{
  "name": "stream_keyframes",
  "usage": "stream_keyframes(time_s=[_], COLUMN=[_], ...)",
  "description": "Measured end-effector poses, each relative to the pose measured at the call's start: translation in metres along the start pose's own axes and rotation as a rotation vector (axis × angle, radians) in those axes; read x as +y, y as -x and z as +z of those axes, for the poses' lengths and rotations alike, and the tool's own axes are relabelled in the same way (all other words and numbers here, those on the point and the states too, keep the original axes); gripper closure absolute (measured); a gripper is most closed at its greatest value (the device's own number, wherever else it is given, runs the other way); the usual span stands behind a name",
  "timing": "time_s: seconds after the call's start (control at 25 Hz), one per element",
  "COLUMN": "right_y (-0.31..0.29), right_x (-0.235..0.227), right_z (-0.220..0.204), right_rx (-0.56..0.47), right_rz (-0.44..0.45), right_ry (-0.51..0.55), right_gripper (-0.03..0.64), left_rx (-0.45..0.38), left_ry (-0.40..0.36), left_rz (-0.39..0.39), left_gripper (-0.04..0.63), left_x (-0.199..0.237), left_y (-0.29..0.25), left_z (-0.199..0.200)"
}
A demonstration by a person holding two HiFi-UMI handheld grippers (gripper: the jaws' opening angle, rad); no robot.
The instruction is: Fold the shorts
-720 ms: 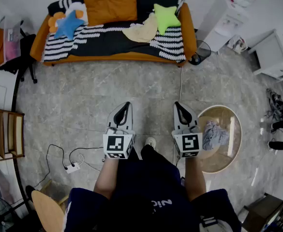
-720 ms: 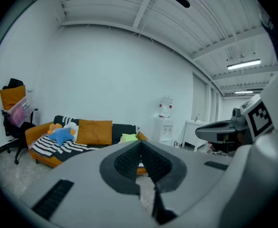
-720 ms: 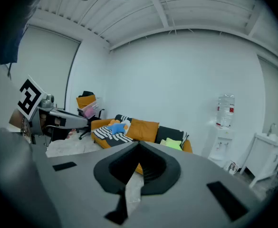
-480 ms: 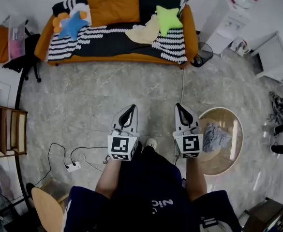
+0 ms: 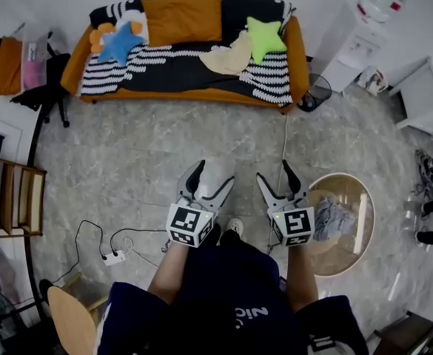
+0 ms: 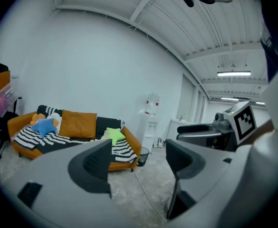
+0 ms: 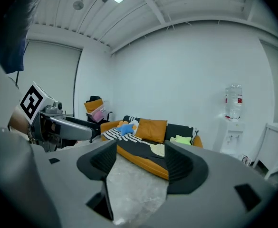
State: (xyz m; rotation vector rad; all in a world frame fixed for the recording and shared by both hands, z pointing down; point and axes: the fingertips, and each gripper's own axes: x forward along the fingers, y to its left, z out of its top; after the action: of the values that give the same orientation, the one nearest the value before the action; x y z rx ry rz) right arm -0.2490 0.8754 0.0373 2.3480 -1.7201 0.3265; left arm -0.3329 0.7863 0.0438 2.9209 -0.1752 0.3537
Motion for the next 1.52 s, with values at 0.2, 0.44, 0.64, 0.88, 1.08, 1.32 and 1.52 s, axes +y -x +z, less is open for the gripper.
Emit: stream_keyframes(time_s=[0.2,0.44,0.64,0.88,1.08,1.32,1.52], right_y=[-0.006,-0.033,-0.052,-0.066,-0.094,-0.149,-0.208], right_x=[0.003,0.010,0.006,0.003,-0.020,-0.081,-0.148], right_z=[0.009,0.019,0.033,0.021,0.012,0.013,0.026], right_rx=[0.012,0.008,-0.059,-0.025,-0.005,0.025,0.054], right_rz=[-0.014,-0.088,-0.178,-0.181,-0.126,-0.076,-0.012], right_ry=[0.039,0.056,-0.026,-0.057,-0.114,-0.057,0.003], right_gripper=[0.260,0.255,0.309,0.316,0.354,0.354,0.355], left_rx=[-0.037,-0.059,-0.062,0.020,0.018,0.011,0.032], left_ry=[0.029,0.051,0.025,0.028,0.054,0.095,0.091], left_rz=[0.009,-0.040,-0.096,-0.098,-0.103,-0.006,0.028], left_gripper=[0.216,0.204,0.205,0.210,0.239,0.239,0.241], left_x=[0.016,0.053,0.076,0.088,0.092,0.119,0.128], left_y=[0.000,-0.002,-0.008,-0.025,-0.052,-0.118,-0.193], left_z=[0.006,0.017,0.025,0.009,0.008,0.017,0.039])
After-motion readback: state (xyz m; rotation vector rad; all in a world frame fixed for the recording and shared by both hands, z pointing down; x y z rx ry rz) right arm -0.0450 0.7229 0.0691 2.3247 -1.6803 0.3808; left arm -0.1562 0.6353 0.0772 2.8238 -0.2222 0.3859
